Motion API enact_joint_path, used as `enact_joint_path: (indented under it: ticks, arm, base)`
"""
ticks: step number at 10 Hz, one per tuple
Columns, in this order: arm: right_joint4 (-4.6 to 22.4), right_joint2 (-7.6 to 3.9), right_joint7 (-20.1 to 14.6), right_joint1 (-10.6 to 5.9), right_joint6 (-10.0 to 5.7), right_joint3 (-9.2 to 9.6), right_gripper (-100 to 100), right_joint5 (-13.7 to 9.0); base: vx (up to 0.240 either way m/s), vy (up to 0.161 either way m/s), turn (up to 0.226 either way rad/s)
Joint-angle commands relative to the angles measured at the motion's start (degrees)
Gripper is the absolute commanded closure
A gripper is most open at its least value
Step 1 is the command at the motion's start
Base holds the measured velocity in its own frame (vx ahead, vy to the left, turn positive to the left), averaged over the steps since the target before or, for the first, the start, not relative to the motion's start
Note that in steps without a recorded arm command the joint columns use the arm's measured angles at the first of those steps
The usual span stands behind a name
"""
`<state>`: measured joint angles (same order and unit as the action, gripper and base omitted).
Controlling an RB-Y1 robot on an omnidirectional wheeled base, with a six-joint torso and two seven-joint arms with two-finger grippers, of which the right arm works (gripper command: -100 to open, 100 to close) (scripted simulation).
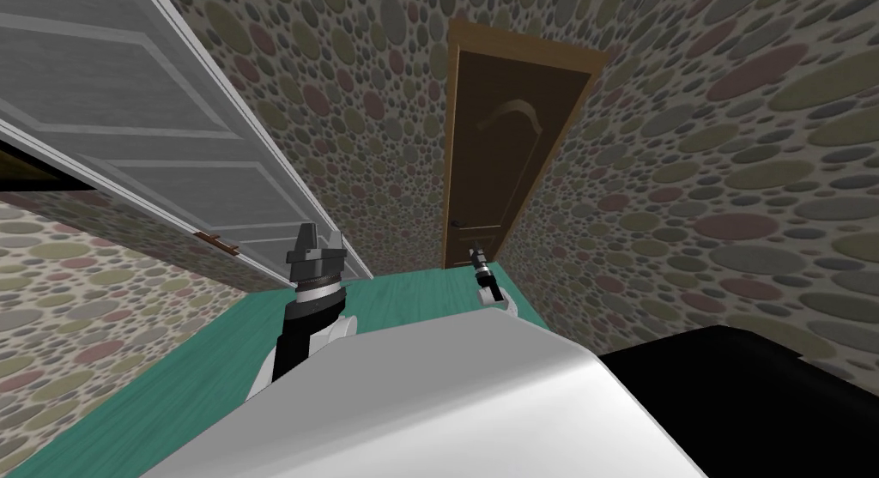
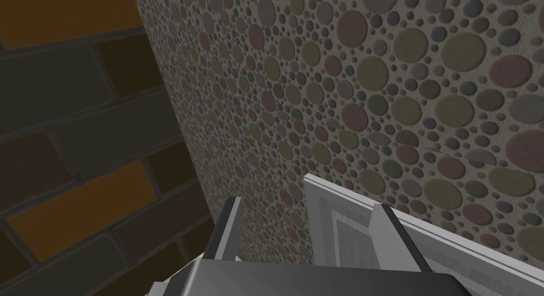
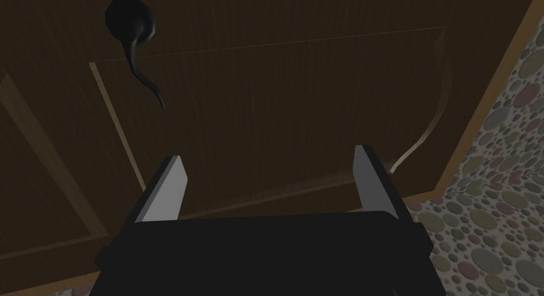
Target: Pull the door open
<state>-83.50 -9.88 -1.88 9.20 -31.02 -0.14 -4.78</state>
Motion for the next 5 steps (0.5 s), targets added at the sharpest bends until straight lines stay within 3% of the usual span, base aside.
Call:
enact_joint_path:
  ticks: [1, 5]
  arm:
    - [2.48, -0.65, -0.28, -0.78, -0.58, 0.11, -100, -0.31]
    - [8.34, -1.84, -0.62, -3.05, -1.43, 0.40, -100, -0.95]
  base:
    - [0.101, -0.033, 0.023]
    - [0.098, -0.025, 0.027]
